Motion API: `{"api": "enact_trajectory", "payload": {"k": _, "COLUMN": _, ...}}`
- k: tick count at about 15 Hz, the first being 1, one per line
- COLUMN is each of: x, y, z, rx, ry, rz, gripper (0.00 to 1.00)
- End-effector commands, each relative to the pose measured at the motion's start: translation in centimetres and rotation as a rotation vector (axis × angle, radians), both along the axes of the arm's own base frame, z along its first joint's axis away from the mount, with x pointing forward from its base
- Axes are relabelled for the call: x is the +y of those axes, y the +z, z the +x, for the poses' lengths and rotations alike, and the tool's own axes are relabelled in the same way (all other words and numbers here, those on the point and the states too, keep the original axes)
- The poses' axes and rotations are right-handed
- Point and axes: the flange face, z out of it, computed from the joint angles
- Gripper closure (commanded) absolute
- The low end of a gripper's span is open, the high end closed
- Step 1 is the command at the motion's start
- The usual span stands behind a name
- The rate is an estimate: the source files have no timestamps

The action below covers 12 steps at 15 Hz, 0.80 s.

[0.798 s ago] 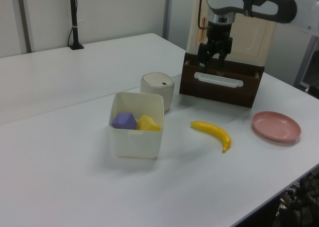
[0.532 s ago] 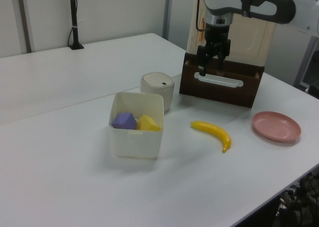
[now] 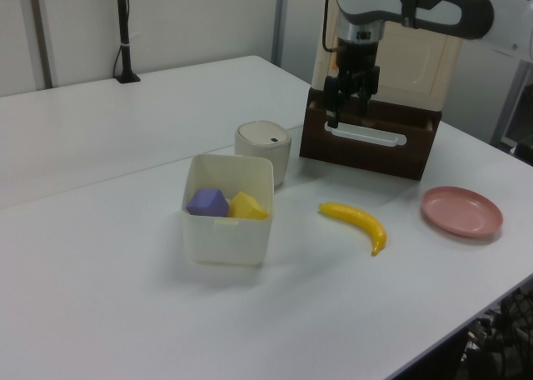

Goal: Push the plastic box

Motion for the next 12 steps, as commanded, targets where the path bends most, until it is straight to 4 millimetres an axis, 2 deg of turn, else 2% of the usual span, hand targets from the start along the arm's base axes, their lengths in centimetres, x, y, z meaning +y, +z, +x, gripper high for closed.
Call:
{"api": "enact_trajectory", "payload": {"k": 1, "x": 1.1, "y": 0.8, "z": -1.6, "rx": 0.045, "ry": -0.007, "rz": 0.022, "gripper": 0.00}}
{"api": "enact_trajectory", "payload": {"k": 6, "x": 1.1, "y": 0.6, "z": -1.6, "rx": 0.050, "ry": 0.001, "rz": 0.023, "gripper": 0.00}}
{"api": "enact_trajectory", "payload": {"k": 12, "x": -0.5, "y": -0.2, "z": -0.7, "rx": 0.031, "ry": -0.001, "rz": 0.020, "gripper": 0.00}}
